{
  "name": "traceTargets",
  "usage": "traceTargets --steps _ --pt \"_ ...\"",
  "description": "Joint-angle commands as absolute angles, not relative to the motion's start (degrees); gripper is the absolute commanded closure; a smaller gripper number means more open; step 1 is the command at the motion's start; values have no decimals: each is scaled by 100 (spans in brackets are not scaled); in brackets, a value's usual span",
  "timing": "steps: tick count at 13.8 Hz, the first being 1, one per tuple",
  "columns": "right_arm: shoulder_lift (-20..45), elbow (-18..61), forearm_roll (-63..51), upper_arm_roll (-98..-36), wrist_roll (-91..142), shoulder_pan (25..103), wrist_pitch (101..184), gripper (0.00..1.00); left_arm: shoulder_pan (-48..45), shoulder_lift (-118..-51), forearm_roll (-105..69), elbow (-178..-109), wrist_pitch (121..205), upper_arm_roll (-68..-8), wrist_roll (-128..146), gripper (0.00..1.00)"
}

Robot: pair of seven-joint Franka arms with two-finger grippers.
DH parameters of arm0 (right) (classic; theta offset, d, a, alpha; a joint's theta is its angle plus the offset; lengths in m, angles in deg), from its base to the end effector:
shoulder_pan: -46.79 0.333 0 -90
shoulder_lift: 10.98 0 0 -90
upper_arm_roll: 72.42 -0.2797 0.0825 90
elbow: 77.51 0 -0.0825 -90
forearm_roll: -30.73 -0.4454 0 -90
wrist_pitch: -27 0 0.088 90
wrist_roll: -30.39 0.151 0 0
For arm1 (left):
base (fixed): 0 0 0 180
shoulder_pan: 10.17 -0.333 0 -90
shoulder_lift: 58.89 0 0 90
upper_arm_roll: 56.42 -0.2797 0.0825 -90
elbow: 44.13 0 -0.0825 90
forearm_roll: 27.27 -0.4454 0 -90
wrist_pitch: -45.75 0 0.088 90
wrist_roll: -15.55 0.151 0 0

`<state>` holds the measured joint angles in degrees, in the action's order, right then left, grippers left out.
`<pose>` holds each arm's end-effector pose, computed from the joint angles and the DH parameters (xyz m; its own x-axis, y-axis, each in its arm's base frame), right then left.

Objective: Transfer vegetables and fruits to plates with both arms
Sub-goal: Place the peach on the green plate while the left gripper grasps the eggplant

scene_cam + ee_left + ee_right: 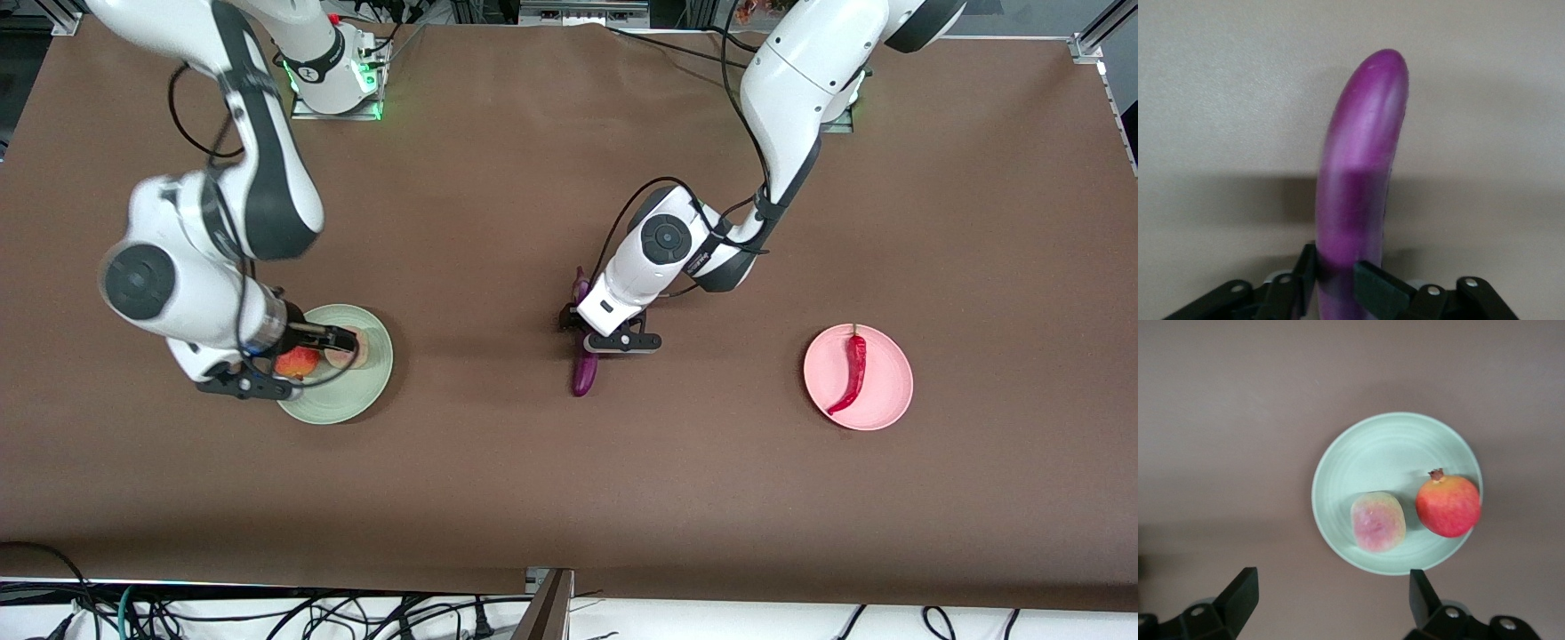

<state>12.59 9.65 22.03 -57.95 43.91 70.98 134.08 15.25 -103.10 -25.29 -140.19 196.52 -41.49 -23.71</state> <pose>0.6959 0.1516 0.3274 0.9937 -0.0957 -0.0590 -0.0976 -0.9948 -0.0296 0.5533 -0.4648 0.0704 0.9946 0.1020 0.0195 0.0926 -0.9565 0.2765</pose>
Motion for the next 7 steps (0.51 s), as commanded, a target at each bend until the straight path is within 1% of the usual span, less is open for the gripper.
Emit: traceTargets --steps 1,3,4,5,7 --pt "320 1134 2379 -5731 4463 7131 12924 0 1550 -10318 -2560 -13758 19569 -4200 -2619 55" --pt "-251 1187 2571 -5713 4446 7131 12274 0 1602 -10572 -2341 -13511 19578 -4200 -2664 55" --pt "-532 1309 2712 -5713 4446 7131 12106 0 1637 -10635 -2323 -13475 19578 -4192 -2664 53" --pt "-805 1458 2826 -5713 4446 7131 12034 0 1646 -10635 -2322 -13475 19578 -4191 -2664 47" --pt "-1140 1661 2968 -5704 4324 7131 11972 0 1672 -10775 -2322 -13448 19578 -4200 -2664 46"
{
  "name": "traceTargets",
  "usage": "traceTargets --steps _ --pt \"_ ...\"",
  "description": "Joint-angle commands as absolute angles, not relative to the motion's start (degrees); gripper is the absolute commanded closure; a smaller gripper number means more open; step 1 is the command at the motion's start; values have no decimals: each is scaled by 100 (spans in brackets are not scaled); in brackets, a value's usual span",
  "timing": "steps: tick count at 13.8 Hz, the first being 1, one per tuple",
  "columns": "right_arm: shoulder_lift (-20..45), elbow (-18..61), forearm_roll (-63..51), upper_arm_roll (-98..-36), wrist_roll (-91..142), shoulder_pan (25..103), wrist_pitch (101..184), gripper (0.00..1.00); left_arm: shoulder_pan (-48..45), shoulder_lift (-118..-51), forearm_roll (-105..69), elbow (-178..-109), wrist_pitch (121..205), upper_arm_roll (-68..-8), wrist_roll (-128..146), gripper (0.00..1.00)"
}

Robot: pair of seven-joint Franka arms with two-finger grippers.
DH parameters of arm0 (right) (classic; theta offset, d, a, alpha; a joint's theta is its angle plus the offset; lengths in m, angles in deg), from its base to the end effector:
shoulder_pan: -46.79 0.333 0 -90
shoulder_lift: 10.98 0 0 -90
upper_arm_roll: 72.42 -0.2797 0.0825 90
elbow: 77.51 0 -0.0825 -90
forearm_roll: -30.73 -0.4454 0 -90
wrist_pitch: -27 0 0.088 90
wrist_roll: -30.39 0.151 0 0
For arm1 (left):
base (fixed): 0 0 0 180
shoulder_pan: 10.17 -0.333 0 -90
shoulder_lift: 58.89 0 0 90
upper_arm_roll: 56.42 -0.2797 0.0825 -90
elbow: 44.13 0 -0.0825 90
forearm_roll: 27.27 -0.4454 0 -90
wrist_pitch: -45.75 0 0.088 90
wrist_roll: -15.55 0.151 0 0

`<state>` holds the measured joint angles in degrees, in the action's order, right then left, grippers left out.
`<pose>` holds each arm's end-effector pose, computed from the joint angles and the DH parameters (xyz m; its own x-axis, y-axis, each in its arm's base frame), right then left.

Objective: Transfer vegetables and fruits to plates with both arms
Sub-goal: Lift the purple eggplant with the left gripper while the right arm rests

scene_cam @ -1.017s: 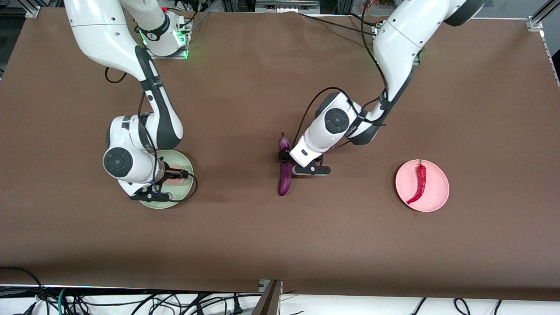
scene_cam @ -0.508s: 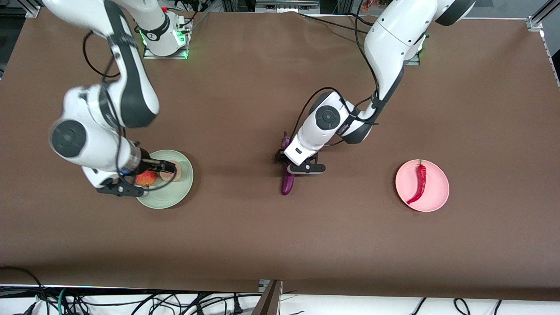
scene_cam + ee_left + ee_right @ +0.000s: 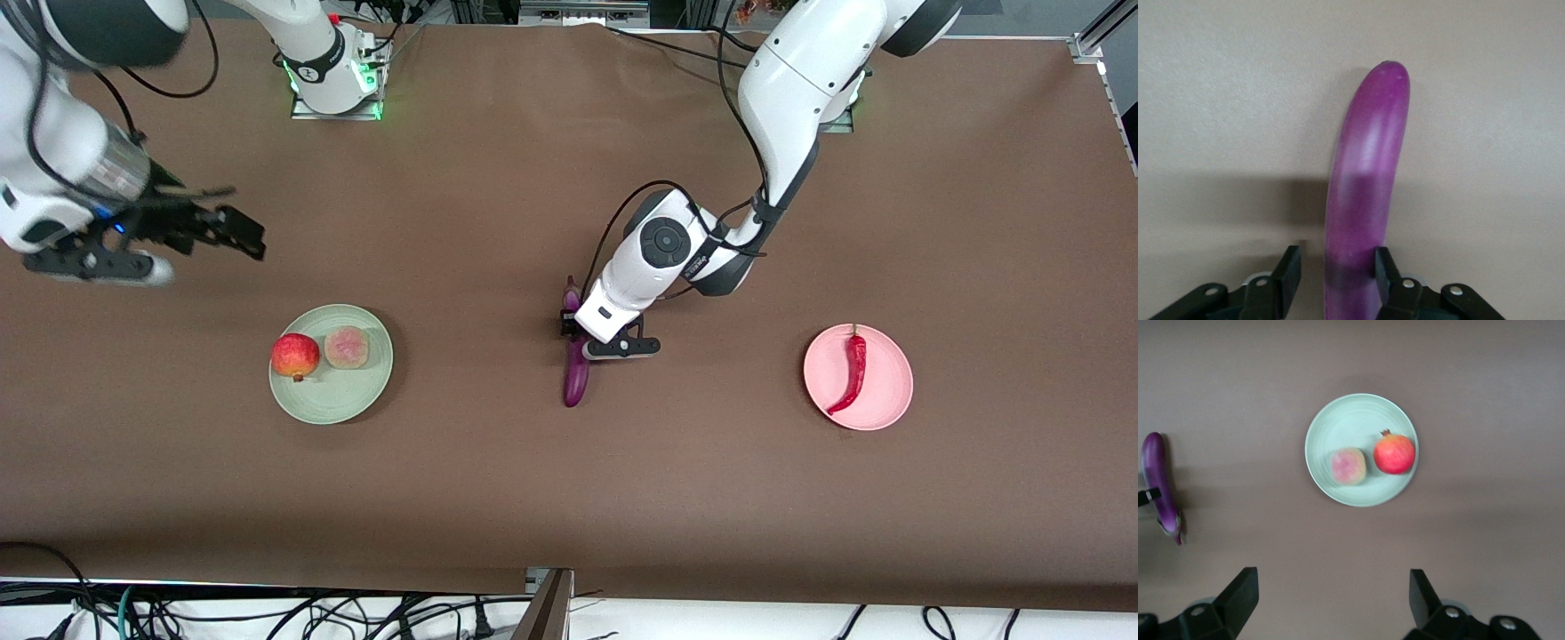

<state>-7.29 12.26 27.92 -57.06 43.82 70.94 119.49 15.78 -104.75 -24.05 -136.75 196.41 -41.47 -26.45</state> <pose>0.6259 0.1075 0.5113 0.9963 -0.0827 -0.0217 -0.0832 -0.9961 -0.0276 0.5646 -0.4771 0.0779 0.9863 0.1646 0.0103 0.1535 -0.9389 0.3082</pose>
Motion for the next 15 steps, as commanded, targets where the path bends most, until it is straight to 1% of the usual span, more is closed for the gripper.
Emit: traceTargets --steps 1,3,5,6,7,8,10,11,12,13,14,15 --pt "-1159 1679 2977 -5669 4157 7122 11972 0 1699 -10845 -2305 -13326 19622 -4200 -2672 46" --pt "-1115 1662 2977 -5669 4042 7000 12007 0 1717 -10916 -2305 -13264 19657 -4192 -2681 46" --pt "-1036 1653 2985 -5966 3858 6553 12034 0 1743 -10925 -2305 -13264 19657 -4191 -2681 46" --pt "-1036 1662 2986 -6272 3822 6185 12042 0 1726 -10890 -2296 -13255 19657 -4183 -2690 42" --pt "-1001 1653 2986 -6580 3804 5877 12042 0 1691 -10864 -2261 -13220 19657 -4174 -2681 30" --pt "-1001 1644 2986 -6809 3752 5604 12042 0 1699 -10872 -2174 -13080 19657 -4174 -2681 10" --pt "-1001 1644 2986 -7232 3681 5120 12008 0 1752 -10925 -2015 -12991 19657 -4174 -2672 9" --pt "-1010 1644 2986 -7286 3681 5057 11999 0 1778 -10995 -2032 -12991 19657 -4174 -2672 11" --pt "-1010 1627 2994 -7269 3681 5065 12007 0 1778 -10995 -2041 -12991 19657 -4174 -2646 39" --pt "-1001 1600 2994 -7269 3690 5065 12033 0 1770 -10996 -2041 -12991 19657 -4174 -2620 65" --pt "-992 1565 2994 -7260 3690 5065 12034 0 1769 -11004 -2050 -12991 19657 -4183 -2594 67" --pt "-992 1565 2986 -7260 3698 5057 12042 0 1769 -11030 -2059 -12991 19657 -4183 -2593 76"
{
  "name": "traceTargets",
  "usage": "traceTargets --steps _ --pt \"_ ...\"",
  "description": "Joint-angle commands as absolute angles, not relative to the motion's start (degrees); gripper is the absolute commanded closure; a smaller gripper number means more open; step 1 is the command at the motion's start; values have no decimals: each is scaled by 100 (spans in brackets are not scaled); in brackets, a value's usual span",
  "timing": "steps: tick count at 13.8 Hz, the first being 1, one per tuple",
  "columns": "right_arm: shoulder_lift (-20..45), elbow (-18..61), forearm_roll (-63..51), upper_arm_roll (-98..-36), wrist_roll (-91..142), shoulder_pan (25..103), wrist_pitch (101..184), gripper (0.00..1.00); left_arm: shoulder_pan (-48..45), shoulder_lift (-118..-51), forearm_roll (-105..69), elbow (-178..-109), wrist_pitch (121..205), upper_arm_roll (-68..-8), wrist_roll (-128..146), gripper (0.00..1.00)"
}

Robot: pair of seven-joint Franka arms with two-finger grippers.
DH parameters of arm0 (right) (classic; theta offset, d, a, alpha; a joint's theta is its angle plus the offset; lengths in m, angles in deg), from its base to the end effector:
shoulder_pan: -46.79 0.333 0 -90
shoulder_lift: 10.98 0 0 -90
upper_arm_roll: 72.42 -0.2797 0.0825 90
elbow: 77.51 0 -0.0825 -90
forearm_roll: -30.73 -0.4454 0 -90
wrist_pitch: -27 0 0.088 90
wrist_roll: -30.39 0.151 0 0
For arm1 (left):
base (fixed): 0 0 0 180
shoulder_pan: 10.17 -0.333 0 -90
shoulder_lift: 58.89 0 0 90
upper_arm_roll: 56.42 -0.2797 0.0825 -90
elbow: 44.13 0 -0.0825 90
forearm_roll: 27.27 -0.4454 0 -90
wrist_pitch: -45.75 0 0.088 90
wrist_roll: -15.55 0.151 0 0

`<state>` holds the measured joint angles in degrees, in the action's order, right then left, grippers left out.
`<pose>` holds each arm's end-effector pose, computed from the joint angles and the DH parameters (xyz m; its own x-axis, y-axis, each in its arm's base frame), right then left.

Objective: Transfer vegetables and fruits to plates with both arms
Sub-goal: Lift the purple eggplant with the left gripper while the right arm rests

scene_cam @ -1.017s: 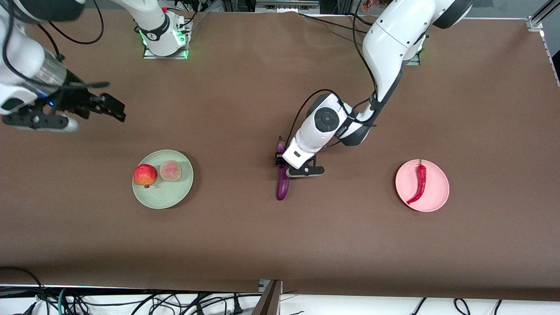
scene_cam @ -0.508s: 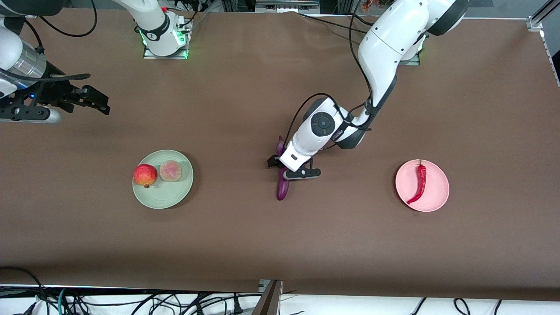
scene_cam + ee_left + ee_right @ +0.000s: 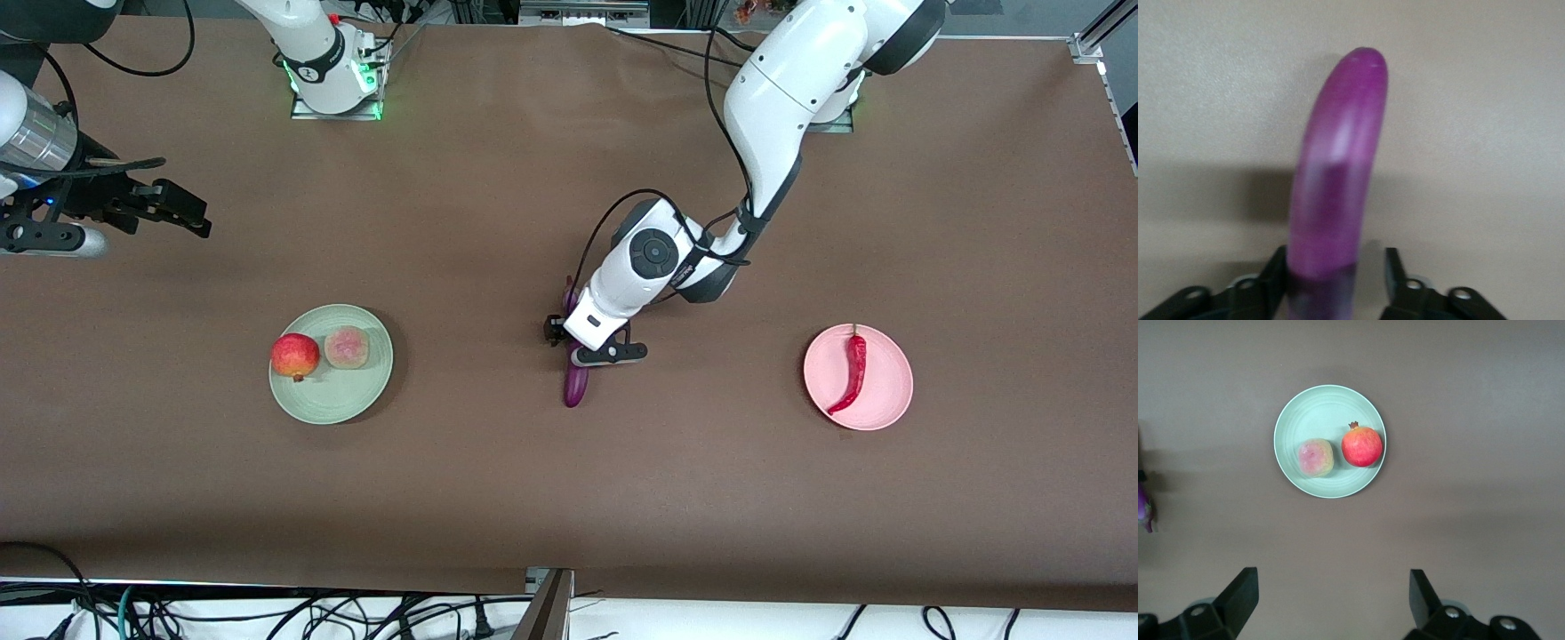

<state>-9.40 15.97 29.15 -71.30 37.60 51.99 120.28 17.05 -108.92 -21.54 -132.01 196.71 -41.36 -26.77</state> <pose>0.6225 0.0485 0.4996 0.9978 -0.0562 -0.0342 -0.0570 -0.9981 -0.0228 0.5676 -0.4958 0.0653 0.9807 0.1945 -0.0176 0.1887 -0.9205 0.3423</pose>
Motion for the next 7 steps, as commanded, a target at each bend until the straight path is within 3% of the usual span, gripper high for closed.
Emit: traceTargets --steps 1,4,7 --pt "-983 1565 2986 -7260 3698 5057 12042 0 1743 -11005 -2059 -13000 19657 -4183 -2585 100" --pt "-975 1417 3003 -7260 3646 5057 12025 0 1594 -10768 -2024 -13000 19518 -4165 -2602 100" --pt "-922 1284 3012 -7277 3672 5074 11998 0 1278 -10128 -2024 -13000 18194 -4156 -2558 100"
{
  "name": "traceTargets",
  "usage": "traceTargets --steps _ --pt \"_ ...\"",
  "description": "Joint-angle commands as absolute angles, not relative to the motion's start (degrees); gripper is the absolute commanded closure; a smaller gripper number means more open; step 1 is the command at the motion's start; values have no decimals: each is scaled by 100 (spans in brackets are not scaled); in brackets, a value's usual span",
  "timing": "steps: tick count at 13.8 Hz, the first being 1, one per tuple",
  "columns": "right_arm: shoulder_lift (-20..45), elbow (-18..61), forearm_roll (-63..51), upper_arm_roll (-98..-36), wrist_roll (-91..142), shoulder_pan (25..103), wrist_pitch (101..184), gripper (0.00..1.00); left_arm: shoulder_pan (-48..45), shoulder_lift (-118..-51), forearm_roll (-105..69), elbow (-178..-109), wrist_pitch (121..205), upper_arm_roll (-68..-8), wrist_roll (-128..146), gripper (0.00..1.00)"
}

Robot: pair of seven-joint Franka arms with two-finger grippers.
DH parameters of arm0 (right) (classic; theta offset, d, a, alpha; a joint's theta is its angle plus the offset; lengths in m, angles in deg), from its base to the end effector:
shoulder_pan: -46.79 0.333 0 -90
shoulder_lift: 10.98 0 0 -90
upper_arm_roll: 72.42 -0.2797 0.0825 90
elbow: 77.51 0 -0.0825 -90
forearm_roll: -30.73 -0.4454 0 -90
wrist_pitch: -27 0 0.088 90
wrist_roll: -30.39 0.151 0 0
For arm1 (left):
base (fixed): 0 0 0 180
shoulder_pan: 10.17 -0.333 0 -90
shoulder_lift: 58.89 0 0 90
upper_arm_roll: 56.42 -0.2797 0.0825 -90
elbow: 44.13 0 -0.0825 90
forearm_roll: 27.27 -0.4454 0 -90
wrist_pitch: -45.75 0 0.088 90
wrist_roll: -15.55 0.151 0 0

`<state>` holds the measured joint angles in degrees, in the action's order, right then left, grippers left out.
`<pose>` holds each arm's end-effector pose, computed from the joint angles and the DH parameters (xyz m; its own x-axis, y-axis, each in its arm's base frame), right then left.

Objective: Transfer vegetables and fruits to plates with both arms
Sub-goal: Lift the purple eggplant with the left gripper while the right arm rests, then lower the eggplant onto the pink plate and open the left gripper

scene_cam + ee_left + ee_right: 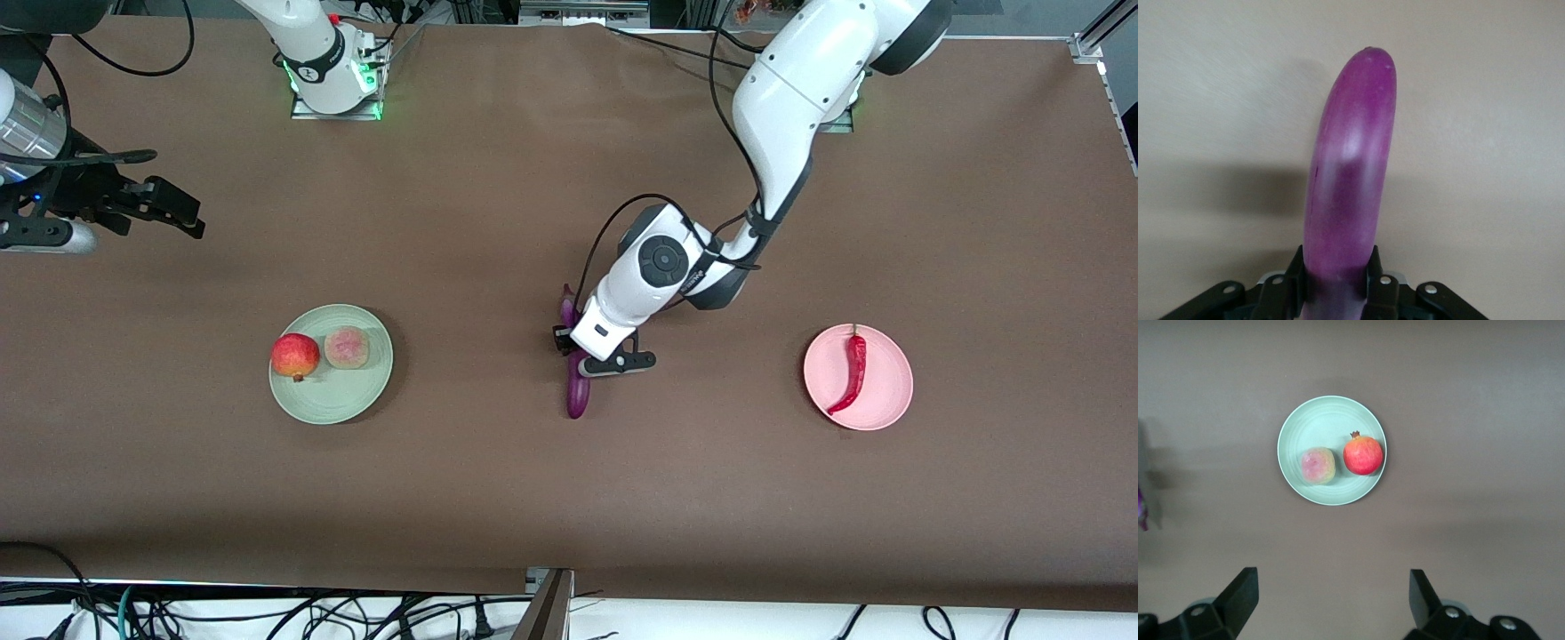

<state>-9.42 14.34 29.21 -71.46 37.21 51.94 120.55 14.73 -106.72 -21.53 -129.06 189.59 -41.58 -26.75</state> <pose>0.6260 0.0498 0.5155 0.9989 -0.0475 -0.0007 -0.0475 -0.9985 -0.0261 0.6005 -0.4765 0.1041 0.9759 0.2147 -0.0383 0.2155 -0.9228 0.3195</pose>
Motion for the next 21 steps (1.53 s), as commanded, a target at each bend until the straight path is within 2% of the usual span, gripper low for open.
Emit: traceTargets --steps 1,5,7,11,13,17,20,21 --pt "-913 1266 3012 -7277 3663 5066 12007 0 1173 -9908 -2032 -13009 17694 -4156 -2480 100" --pt "-913 1231 3082 -7269 3681 5065 12042 0 269 -9204 -2024 -13052 15540 -4165 -1489 100" --pt "-913 1231 3082 -7277 3698 5074 12016 0 -389 -8984 -2076 -13079 15010 -4165 -1048 100" --pt "-887 1231 3056 -7286 3778 5083 12042 0 -1629 -8737 -2129 -13490 14981 -4200 85 100" --pt "-869 1231 3082 -7286 3708 5083 12042 0 -1990 -8780 -2766 -13728 15095 -4209 324 100" --pt "-869 1231 3082 -7286 3698 5074 12007 0 -2536 -8991 -3473 -14352 15920 -4209 851 100" --pt "-852 1231 3091 -7269 3698 5065 12034 0 -2616 -9018 -3483 -14827 16710 -4200 835 100" --pt "-851 1231 3100 -7277 3698 5065 12025 0 -2616 -9070 -3448 -14802 16782 -4200 834 67"
